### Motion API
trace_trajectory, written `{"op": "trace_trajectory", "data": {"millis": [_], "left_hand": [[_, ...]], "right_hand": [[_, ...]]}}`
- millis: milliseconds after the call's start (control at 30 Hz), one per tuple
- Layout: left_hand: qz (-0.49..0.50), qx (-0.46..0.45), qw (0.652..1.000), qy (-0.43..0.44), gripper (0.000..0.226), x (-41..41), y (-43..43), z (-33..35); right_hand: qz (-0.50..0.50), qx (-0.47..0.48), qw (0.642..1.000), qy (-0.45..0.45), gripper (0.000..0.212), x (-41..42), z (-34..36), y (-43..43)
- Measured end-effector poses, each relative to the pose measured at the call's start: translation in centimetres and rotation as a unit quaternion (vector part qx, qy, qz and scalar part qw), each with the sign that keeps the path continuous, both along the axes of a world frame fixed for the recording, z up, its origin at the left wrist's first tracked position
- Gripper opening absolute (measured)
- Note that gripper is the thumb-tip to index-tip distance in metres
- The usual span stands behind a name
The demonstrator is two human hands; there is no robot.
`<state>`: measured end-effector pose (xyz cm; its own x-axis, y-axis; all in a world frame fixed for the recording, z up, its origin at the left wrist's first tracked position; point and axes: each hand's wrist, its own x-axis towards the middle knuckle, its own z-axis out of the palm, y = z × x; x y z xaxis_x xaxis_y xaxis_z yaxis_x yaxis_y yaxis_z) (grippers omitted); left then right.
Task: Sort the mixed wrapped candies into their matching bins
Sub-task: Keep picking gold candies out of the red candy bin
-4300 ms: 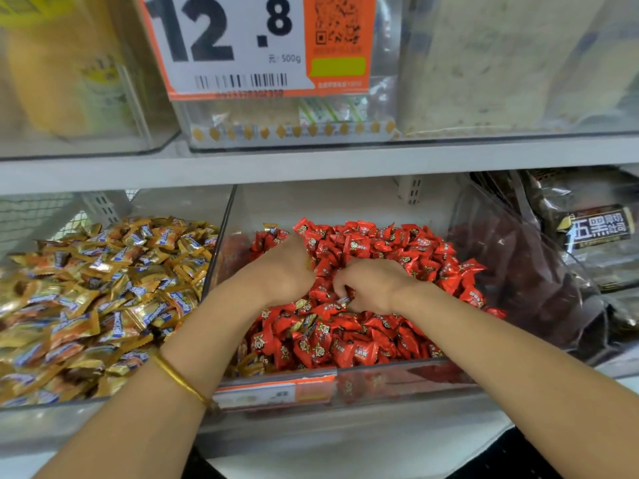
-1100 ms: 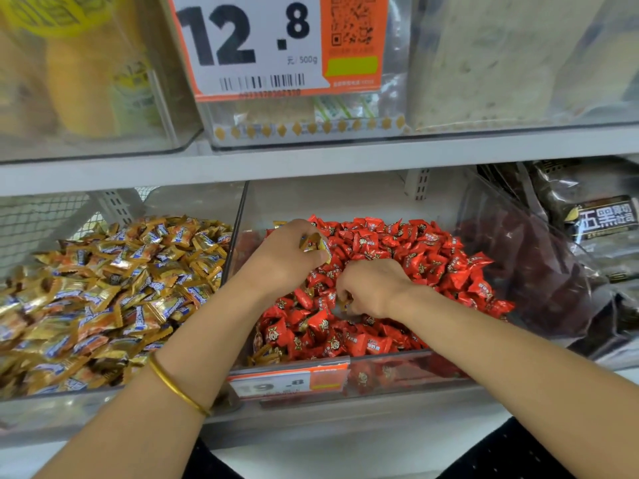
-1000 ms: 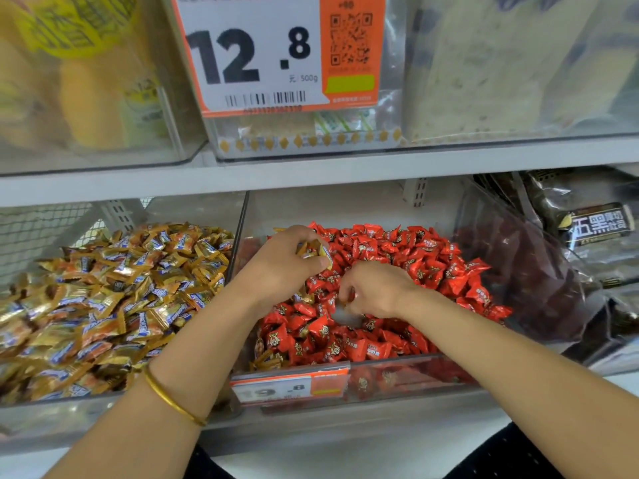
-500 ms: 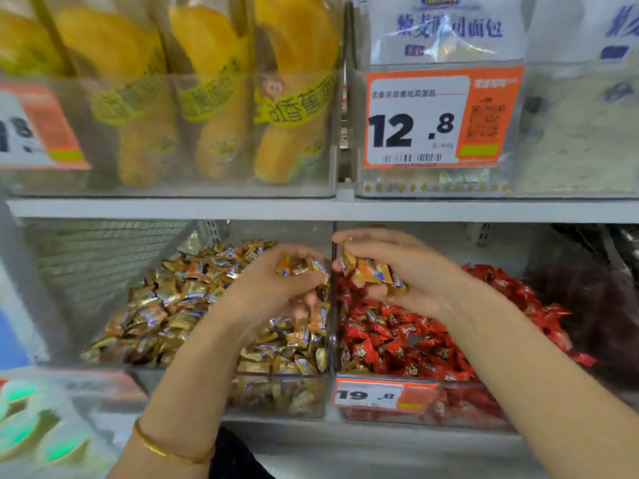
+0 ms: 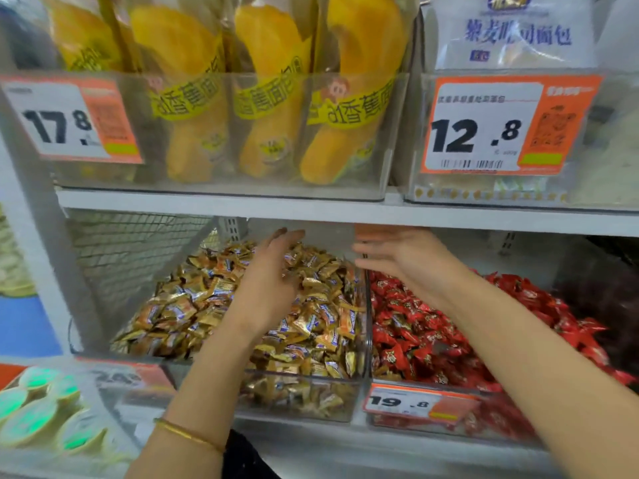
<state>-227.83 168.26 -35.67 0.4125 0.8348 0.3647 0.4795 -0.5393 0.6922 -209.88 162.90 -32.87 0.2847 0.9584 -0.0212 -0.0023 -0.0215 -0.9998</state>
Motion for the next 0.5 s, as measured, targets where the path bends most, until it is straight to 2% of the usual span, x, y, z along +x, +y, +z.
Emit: {"op": "trace_trajectory", "data": {"millis": [67, 167, 267, 333, 400, 500], "left_hand": [[-0.056, 0.013, 0.998, -0.020, 0.050, 1.7, -1.1, 0.1], [-0.127, 0.063, 0.990, 0.018, 0.039, 5.3, -2.4, 0.0], [-0.159, 0.104, 0.980, 0.062, 0.037, 8.6, -2.6, 0.0], [-0.145, 0.120, 0.978, 0.089, 0.038, 9.7, -2.4, -0.2], [-0.132, 0.134, 0.977, 0.101, 0.038, 10.0, -2.0, -0.6], [-0.144, 0.133, 0.974, 0.115, 0.037, 9.8, -1.9, -0.9]], "right_hand": [[-0.044, 0.021, 0.999, -0.007, 0.025, 2.5, -0.4, -1.9], [-0.059, -0.015, 0.993, -0.101, 0.026, 6.1, -1.5, -3.8], [-0.028, -0.077, 0.980, -0.183, 0.029, 8.4, -3.7, -4.4], [0.030, -0.100, 0.963, -0.248, 0.026, 8.8, -5.3, -3.9], [0.119, -0.097, 0.929, -0.337, 0.019, 8.4, -6.6, -3.0], [0.215, -0.125, 0.848, -0.468, 0.016, 7.9, -7.9, -2.2]]}}
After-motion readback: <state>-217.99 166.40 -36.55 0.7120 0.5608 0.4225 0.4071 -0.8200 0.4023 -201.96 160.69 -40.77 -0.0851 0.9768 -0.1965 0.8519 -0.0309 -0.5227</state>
